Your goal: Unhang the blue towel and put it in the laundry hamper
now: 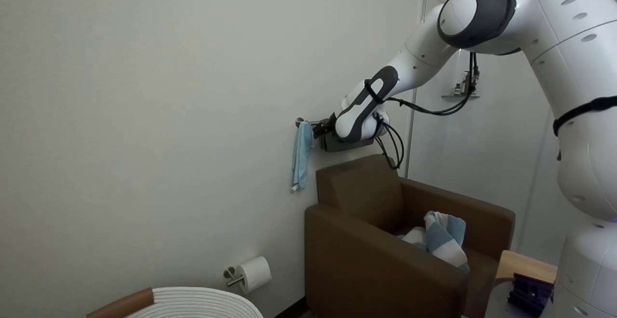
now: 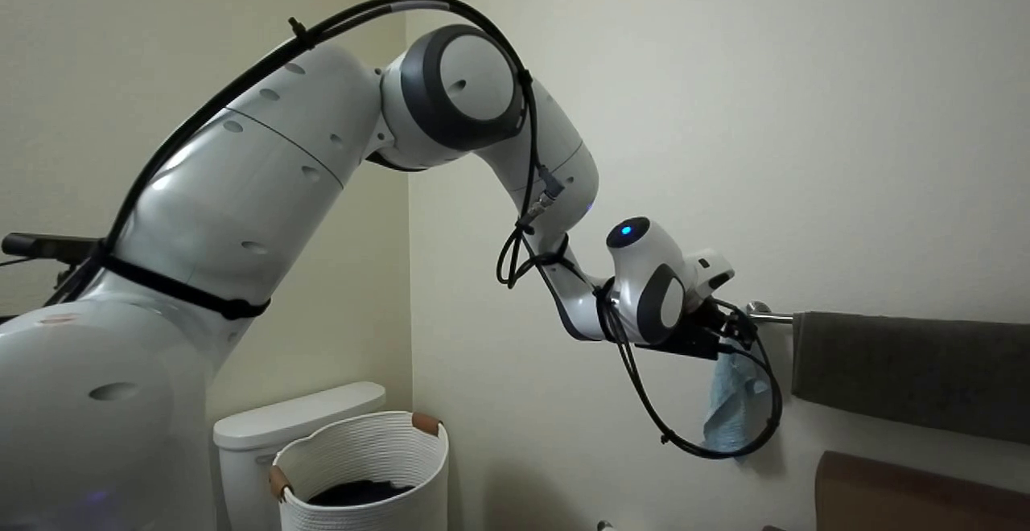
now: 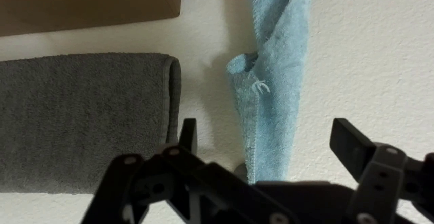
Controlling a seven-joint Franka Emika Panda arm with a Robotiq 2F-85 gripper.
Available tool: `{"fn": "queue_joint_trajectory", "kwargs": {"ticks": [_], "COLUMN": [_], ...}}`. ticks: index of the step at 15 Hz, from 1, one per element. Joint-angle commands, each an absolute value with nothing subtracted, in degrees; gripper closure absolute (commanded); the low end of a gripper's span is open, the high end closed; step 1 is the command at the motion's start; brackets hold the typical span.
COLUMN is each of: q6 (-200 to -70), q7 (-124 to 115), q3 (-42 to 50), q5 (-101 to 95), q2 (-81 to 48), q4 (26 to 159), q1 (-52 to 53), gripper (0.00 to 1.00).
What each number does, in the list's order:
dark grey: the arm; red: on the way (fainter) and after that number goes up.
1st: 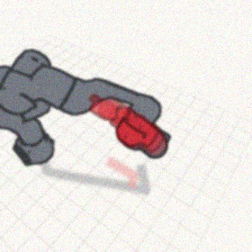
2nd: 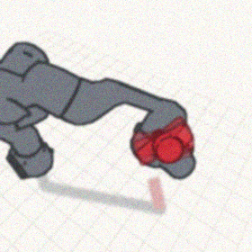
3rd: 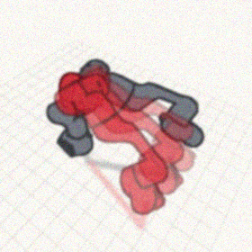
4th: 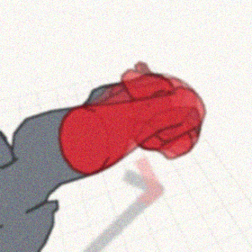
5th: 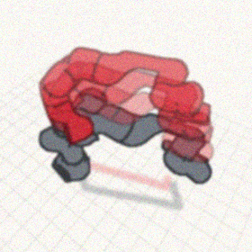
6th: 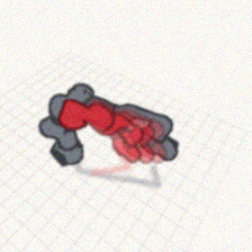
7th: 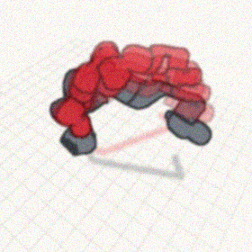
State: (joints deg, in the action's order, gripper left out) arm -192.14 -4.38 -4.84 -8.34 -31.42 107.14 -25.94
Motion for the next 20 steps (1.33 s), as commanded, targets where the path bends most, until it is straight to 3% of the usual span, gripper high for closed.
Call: {"fn": "queue_joint_trajectory", "kwargs": {"ticks": [1, 13, 14, 15, 20], "q6": [-191.07, -190.51, -190.94, -191.09, -191.85], "q7": [-4.93, -4.80, -4.60, -4.61, -4.56], "q3": [-4.25, -5.32, -5.47, -5.63, -6.24], "q5": [-7.64, -8.28, -8.50, -8.51, -8.57], "q2": [-31.02, -30.92, -31.09, -31.14, -31.43], "q4": [107.33, 107.46, 107.36, 107.34, 107.15], "q1": [-25.28, -25.97, -26.10, -26.17, -26.42], "gripper": [0.00, 0.00, 0.25, 0.27, 0.61]}}
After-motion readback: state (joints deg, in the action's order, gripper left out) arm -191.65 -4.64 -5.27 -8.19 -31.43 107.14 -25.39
